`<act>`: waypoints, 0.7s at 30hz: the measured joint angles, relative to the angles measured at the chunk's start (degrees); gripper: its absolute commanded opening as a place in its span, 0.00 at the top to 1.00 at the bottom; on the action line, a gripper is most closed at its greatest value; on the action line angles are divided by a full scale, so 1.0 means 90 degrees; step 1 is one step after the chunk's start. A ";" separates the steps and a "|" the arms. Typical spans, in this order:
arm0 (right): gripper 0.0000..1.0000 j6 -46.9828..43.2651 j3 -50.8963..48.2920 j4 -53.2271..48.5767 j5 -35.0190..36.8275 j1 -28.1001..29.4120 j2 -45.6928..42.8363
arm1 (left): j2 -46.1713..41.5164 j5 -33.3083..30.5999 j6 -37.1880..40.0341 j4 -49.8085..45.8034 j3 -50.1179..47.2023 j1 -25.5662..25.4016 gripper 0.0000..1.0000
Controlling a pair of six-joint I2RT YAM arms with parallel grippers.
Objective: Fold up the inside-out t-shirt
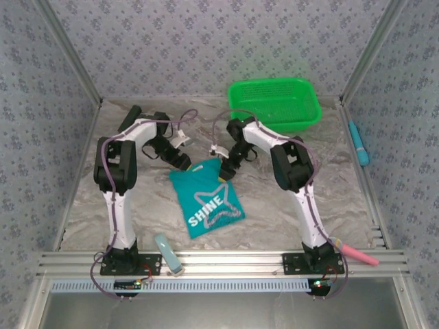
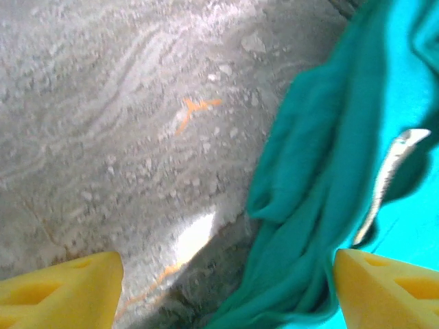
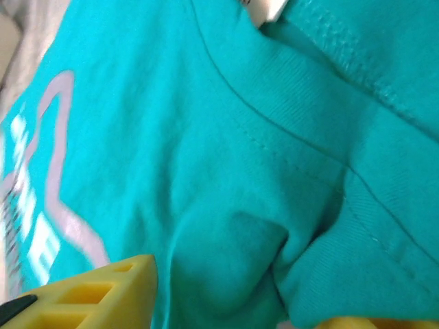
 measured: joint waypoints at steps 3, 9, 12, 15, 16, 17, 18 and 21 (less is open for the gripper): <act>0.28 0.0452 -0.1290 0.0515 0.0007 0.0090 -0.0896 | -0.0685 0.0002 -0.0107 0.0107 -0.0277 0.0085 0.00; 0.22 0.2166 -0.2047 0.1887 0.0537 0.0141 -0.1880 | -0.2858 0.0321 -0.2132 0.0923 -0.0964 0.0789 0.00; 0.21 0.3174 -0.2074 0.2472 0.1137 0.0182 -0.2013 | -0.2752 0.1258 -0.3359 0.1268 -0.1003 0.1664 0.00; 0.21 0.4150 -0.2409 0.3031 0.1719 0.0440 -0.2251 | -0.2441 0.1501 -0.4046 0.1576 -0.1834 0.2093 0.00; 0.22 0.4384 -0.2521 0.3140 0.1836 0.0554 -0.2327 | -0.2448 0.1481 -0.4206 0.1583 -0.2208 0.2052 0.01; 0.22 0.4651 -0.2664 0.3286 0.1957 0.0695 -0.2429 | -0.2540 0.1426 -0.4391 0.1540 -0.2645 0.1911 0.01; 0.22 0.4889 -0.2788 0.3395 0.2072 0.0818 -0.2521 | -0.2674 0.1302 -0.4554 0.1450 -0.2980 0.1712 0.01; 0.22 0.5413 -0.3099 0.3650 0.2407 0.1078 -0.2815 | -0.3366 0.0607 -0.4879 0.1122 -0.3281 0.1071 0.00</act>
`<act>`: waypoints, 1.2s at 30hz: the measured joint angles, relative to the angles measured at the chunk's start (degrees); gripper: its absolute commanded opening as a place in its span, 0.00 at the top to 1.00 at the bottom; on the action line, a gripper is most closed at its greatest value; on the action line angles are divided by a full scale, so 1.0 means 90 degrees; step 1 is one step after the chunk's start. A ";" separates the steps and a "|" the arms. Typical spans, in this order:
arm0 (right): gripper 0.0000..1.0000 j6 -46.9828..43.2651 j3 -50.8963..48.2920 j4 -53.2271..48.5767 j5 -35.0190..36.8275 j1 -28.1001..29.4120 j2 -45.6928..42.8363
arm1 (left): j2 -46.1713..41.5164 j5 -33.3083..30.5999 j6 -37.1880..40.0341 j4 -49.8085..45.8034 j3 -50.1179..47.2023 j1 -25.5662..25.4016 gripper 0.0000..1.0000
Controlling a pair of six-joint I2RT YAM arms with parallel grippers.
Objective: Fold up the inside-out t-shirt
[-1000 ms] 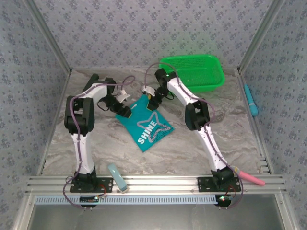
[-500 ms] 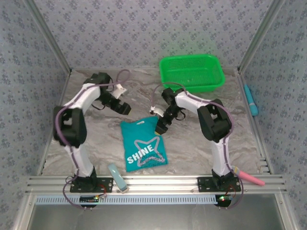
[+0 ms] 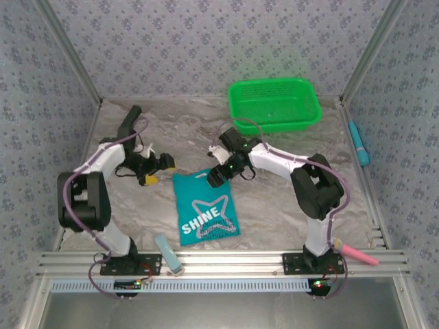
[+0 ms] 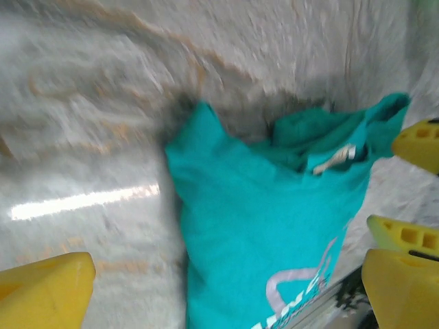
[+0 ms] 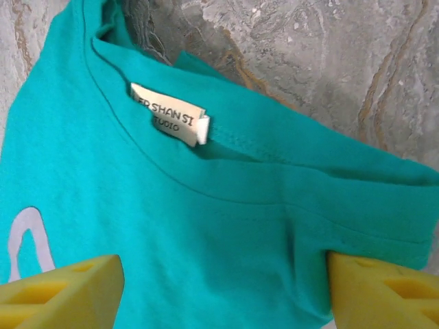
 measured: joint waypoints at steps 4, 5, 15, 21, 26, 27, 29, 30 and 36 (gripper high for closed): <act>0.21 0.0306 -0.0466 0.0355 0.0376 0.0070 -0.0680 | -0.1416 -0.1217 -0.0255 -0.0056 0.0051 -0.0544 0.00; 0.20 0.0362 -0.0602 0.0449 0.0442 0.0070 -0.0913 | -0.1826 -0.1496 -0.0367 0.0085 0.0005 -0.0665 0.00; 0.29 0.0962 -0.0692 0.0797 0.0097 -0.0566 -0.0695 | -0.2059 -0.1821 -0.2603 0.2113 -0.1892 -0.1314 0.00; 0.33 0.1343 -0.0605 0.0792 -0.0571 -0.0823 -0.0015 | -0.0925 -0.1661 -0.2353 0.2004 -0.1027 -0.1746 0.09; 0.35 0.1411 -0.0393 0.0784 -0.0950 -0.0884 0.0595 | 0.0005 -0.1651 -0.2042 0.1938 -0.0806 -0.1746 0.15; 0.35 0.1418 -0.0289 0.0707 -0.1018 -0.0913 0.0687 | 0.0197 -0.1634 -0.1996 0.1931 -0.0806 -0.1746 0.15; 0.36 0.1416 -0.0143 0.0634 -0.1192 -0.0984 0.0780 | 0.0491 -0.1549 -0.1926 0.1936 -0.0804 -0.1746 0.15; 0.36 0.1406 -0.0080 0.0614 -0.1270 -0.1001 0.0840 | 0.0605 -0.1520 -0.1885 0.1916 -0.0777 -0.1746 0.15; 0.41 0.1319 0.0146 0.0430 -0.1780 -0.1149 0.1100 | 0.0908 -0.1071 -0.1695 0.1783 -0.0459 -0.1671 0.21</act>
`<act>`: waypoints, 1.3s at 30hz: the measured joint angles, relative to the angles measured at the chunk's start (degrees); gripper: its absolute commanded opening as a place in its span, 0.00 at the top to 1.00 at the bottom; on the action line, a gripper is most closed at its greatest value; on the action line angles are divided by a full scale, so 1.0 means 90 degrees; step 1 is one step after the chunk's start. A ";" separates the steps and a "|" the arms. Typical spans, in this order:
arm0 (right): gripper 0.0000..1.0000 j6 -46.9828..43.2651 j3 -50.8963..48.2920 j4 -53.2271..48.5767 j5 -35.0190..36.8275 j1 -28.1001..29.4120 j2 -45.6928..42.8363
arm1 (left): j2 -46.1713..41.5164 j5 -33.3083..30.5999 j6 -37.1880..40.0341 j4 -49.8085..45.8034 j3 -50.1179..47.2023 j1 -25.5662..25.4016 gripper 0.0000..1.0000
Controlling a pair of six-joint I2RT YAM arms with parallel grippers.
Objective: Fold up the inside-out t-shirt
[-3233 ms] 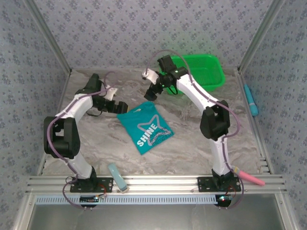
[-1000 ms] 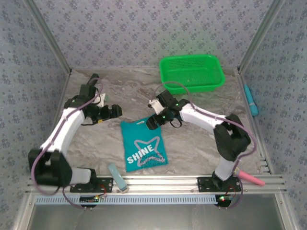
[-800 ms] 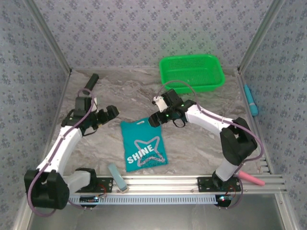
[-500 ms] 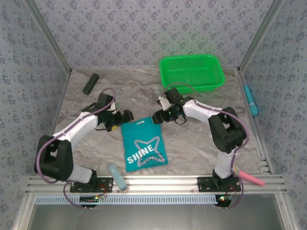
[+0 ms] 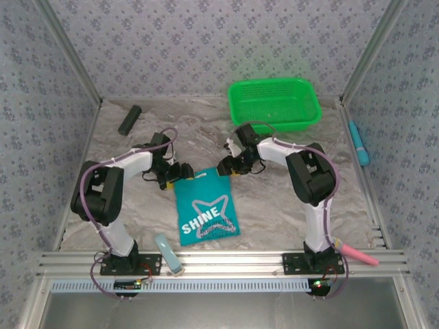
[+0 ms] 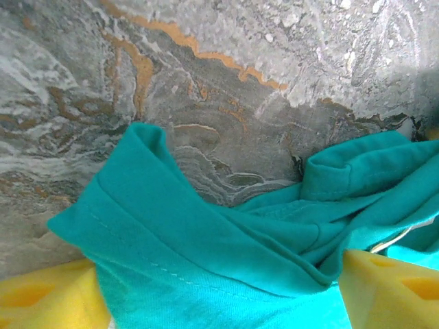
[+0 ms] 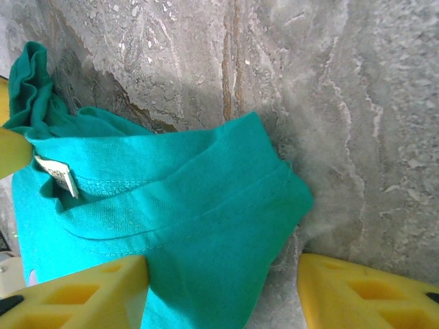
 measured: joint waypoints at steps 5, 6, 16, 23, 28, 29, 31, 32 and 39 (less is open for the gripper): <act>0.46 0.0007 0.0168 -0.0138 -0.0240 -0.0083 0.0168 | 0.0202 0.0090 0.0078 -0.0185 0.0168 0.0063 0.27; 0.48 0.0007 0.0214 -0.0189 -0.0265 -0.0092 0.0202 | 0.0238 0.0092 0.0078 -0.0226 0.0214 0.0070 0.27; 0.58 -0.0146 0.0430 -0.0015 -0.0576 0.0138 0.0427 | 0.0209 0.0359 0.0396 -0.0243 0.0372 0.0357 0.21; 0.56 -0.0316 0.0461 -0.0185 -0.0600 0.0194 0.0427 | 0.0398 0.0413 0.1423 -0.0816 0.1098 0.0563 0.12; 0.55 -0.0449 0.0488 -0.0391 -0.0651 0.0182 0.0442 | 0.0658 0.0391 0.2341 -0.1508 0.1297 0.0563 0.10; 0.55 -0.0488 0.0522 -0.0457 -0.0670 0.0182 0.0464 | 0.0733 0.0408 0.2480 -0.1610 0.1333 0.0563 0.10; 0.55 -0.0607 0.0651 -0.0629 -0.0726 0.0158 0.0542 | 0.0937 0.0498 0.2839 -0.1775 0.1350 0.0542 0.07; 0.55 -0.0651 0.0692 -0.0680 -0.0750 0.0151 0.0573 | 0.1001 0.0466 0.2977 -0.1812 0.1350 0.0529 0.07; 0.56 -0.0884 0.0797 -0.0891 -0.0940 0.0114 0.0680 | 0.0991 0.0015 0.4019 -0.2023 0.1481 0.0146 0.09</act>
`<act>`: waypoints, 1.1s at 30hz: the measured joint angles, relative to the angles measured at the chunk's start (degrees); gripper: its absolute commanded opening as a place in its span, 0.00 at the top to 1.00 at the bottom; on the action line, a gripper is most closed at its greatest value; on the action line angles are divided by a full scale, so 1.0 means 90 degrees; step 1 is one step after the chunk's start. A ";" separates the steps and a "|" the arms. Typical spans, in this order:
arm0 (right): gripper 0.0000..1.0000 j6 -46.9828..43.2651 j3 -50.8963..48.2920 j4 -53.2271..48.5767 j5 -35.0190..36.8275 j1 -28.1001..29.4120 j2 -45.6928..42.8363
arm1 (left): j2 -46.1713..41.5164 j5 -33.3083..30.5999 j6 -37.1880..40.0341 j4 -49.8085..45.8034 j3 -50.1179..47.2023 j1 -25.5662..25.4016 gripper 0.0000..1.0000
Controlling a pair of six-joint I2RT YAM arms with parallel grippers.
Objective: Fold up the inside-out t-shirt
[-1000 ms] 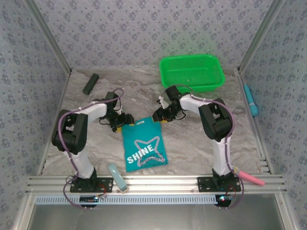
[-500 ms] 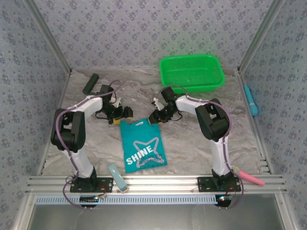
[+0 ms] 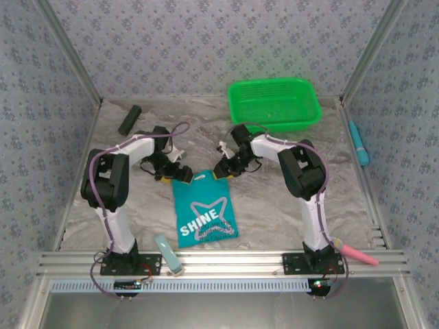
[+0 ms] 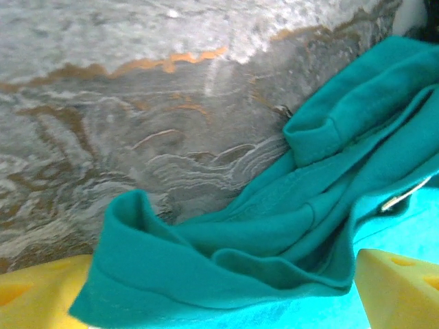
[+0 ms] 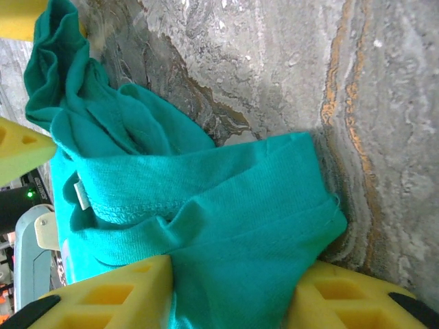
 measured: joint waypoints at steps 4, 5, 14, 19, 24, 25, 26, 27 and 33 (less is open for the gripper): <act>0.59 -0.0100 0.0024 -0.0070 -0.0049 -0.0002 0.0034 | 0.0228 -0.0087 0.0549 -0.0236 0.0238 -0.0134 0.22; 0.63 -0.0114 0.0029 -0.0087 -0.0061 -0.0005 0.0041 | 0.0262 -0.0109 0.0639 -0.0277 0.0274 -0.0126 0.33; 1.00 -0.0362 0.0119 -0.0386 -0.0289 0.0002 0.0189 | 0.0580 0.0984 0.1513 -0.0024 0.0294 -0.0301 1.00; 1.00 -0.0534 0.0403 -0.0578 -0.0425 -0.0036 0.0187 | 0.0500 0.1467 0.1722 -0.0005 0.0294 0.0039 1.00; 1.00 -0.0602 0.0559 -0.0459 -0.0418 -0.0194 -0.0104 | -0.0396 0.1724 0.1724 0.0233 0.0294 0.0432 1.00; 1.00 -0.0624 0.0559 -0.0386 -0.0389 -0.0238 -0.0270 | -0.0712 0.1770 0.1722 0.0333 0.0304 0.0493 1.00; 1.00 -0.0670 0.0561 -0.0287 -0.0323 -0.0265 -0.0466 | -0.0952 0.1790 0.1724 0.0406 0.0321 0.0525 1.00; 1.00 -0.0758 0.0561 -0.0146 -0.0206 -0.0287 -0.0721 | -0.1253 0.1797 0.1727 0.0527 0.0342 0.0532 1.00; 1.00 -0.1639 0.0466 0.0974 0.0874 -0.0357 -0.2543 | -0.2914 0.1617 0.1984 0.1880 0.0189 0.0367 1.00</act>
